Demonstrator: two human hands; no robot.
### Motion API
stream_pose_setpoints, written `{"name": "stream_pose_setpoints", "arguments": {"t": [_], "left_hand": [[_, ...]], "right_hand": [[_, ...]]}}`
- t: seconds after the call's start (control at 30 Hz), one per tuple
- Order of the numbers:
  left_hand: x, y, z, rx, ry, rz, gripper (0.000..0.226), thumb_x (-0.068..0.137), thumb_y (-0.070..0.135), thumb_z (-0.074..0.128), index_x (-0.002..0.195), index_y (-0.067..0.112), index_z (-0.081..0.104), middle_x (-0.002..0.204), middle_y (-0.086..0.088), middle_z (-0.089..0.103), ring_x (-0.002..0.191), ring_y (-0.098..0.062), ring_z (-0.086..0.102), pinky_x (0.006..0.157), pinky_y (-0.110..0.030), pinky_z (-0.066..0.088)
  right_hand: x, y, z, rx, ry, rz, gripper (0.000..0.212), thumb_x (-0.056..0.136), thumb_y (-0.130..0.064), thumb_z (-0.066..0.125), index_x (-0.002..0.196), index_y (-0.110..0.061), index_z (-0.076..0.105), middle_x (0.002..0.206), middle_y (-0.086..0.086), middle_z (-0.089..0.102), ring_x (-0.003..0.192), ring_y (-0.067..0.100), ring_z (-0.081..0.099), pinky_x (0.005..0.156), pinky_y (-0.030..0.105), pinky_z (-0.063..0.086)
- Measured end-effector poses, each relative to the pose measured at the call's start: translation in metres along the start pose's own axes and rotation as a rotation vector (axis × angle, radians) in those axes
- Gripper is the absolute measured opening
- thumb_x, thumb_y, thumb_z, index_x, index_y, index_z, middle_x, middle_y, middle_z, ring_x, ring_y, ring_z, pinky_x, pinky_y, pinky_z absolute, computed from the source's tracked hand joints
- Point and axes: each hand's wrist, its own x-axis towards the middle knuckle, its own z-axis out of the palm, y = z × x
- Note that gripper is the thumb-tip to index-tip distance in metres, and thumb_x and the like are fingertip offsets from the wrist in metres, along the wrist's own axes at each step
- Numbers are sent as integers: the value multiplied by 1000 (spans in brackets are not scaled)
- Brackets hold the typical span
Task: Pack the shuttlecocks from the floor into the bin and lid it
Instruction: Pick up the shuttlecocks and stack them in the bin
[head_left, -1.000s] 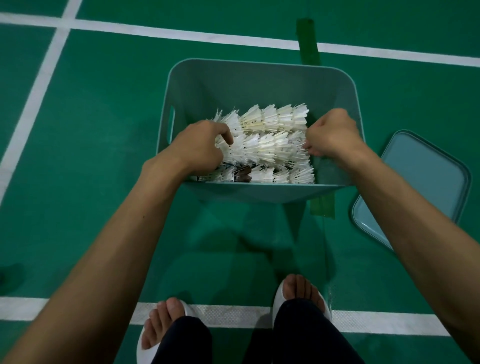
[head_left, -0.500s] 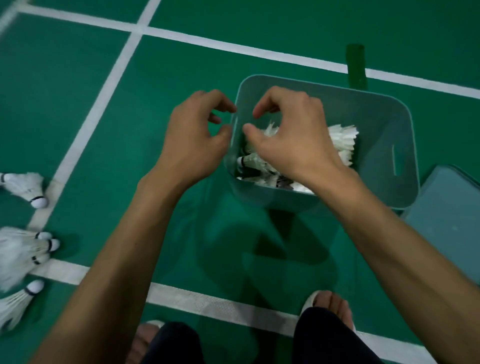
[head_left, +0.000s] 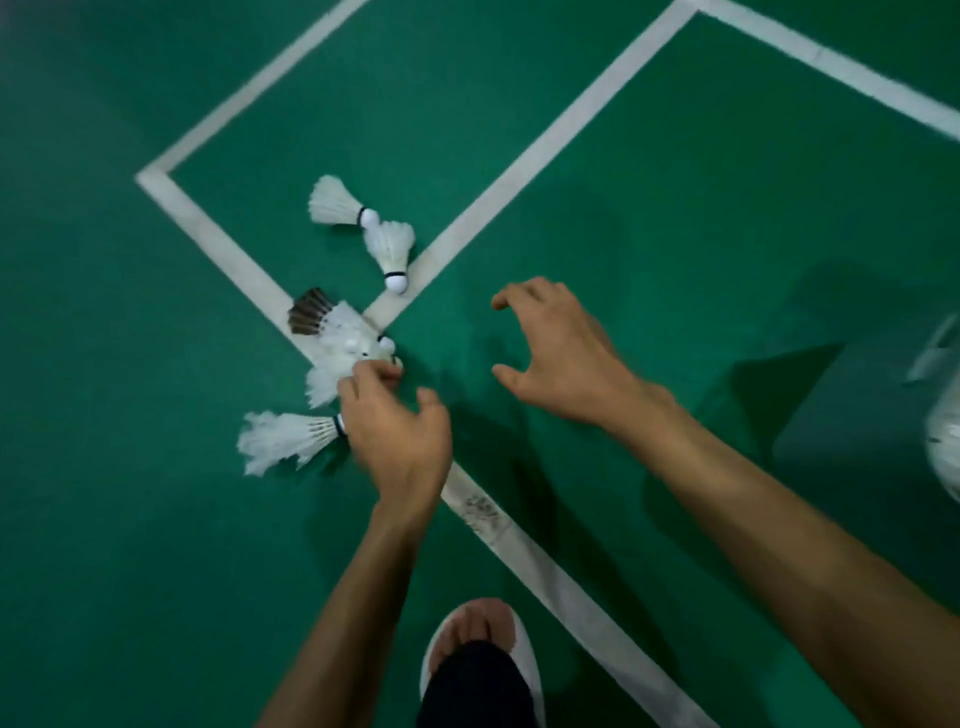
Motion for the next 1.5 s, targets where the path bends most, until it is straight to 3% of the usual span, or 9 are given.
{"name": "stream_pose_setpoints", "arguments": {"t": [0.13, 0.3, 0.4, 0.53, 0.77, 0.93, 1.17, 1.37, 1.5], "left_hand": [[1, -34, -32, 128, 298, -357, 46, 74, 23, 76, 109, 5, 51, 114, -17, 54, 104, -36, 52, 82, -41, 37], [29, -67, -41, 35, 288, -756, 106, 68, 52, 86, 148, 13, 29, 140, -21, 41, 126, -43, 45, 97, -54, 42], [45, -74, -37, -30, 190, -607, 107, 71, 49, 86, 156, 23, 27, 141, -21, 39, 127, -43, 46, 102, -43, 41], [61, -70, -32, -57, 125, -391, 62, 77, 34, 81, 130, 17, 54, 125, -12, 51, 98, -24, 53, 82, -22, 36], [54, -49, -14, -244, -35, -272, 67, 58, 27, 74, 119, 38, 48, 109, 1, 64, 97, -20, 67, 86, -40, 57], [24, -29, 4, -358, -198, -163, 57, 67, 5, 59, 118, 29, 53, 104, 6, 59, 79, -18, 58, 60, -31, 44], [-9, -7, 6, -409, -391, -78, 42, 67, 14, 51, 109, 20, 58, 62, -15, 52, 46, -14, 36, 45, -31, 30], [-30, 6, 9, -428, -652, 2, 47, 66, 33, 62, 113, 24, 61, 95, -21, 65, 75, -22, 57, 72, -51, 53], [-52, 28, 16, -436, -748, 51, 53, 69, 39, 80, 116, 21, 62, 105, -5, 73, 93, -23, 71, 81, -41, 59]], "right_hand": [[39, -37, 36, 11, -101, -105, 74, 80, -33, 77, 145, -19, 45, 137, 7, 49, 125, 29, 46, 99, 44, 49], [78, -81, 74, -84, -213, -320, 101, 76, -21, 81, 158, -31, 24, 157, 15, 26, 137, 36, 37, 93, 46, 53], [93, -95, 91, -166, -303, -330, 96, 76, -20, 82, 155, -33, 30, 157, 16, 26, 134, 38, 41, 95, 48, 51], [92, -90, 96, -55, -262, -269, 76, 79, -12, 74, 146, -30, 43, 133, 11, 48, 108, 33, 58, 77, 38, 50], [63, -43, 54, 223, -257, -15, 102, 72, -16, 77, 156, -40, 24, 80, -8, 51, 69, 16, 53, 68, 31, 47], [30, -11, 23, 293, -228, 111, 77, 70, -7, 75, 138, -27, 44, 123, 5, 54, 98, 24, 59, 76, 30, 46], [-15, 17, 15, 282, -161, 200, 63, 70, -14, 80, 128, -26, 58, 121, 6, 52, 108, 22, 53, 82, 27, 40], [-61, 25, 8, 337, -38, 228, 67, 70, -18, 80, 134, -25, 63, 141, 10, 50, 132, 23, 49, 105, 25, 36], [-98, 35, -11, 358, 54, 307, 60, 73, -22, 85, 130, -24, 67, 149, 11, 46, 140, 24, 44, 106, 20, 29]]}}
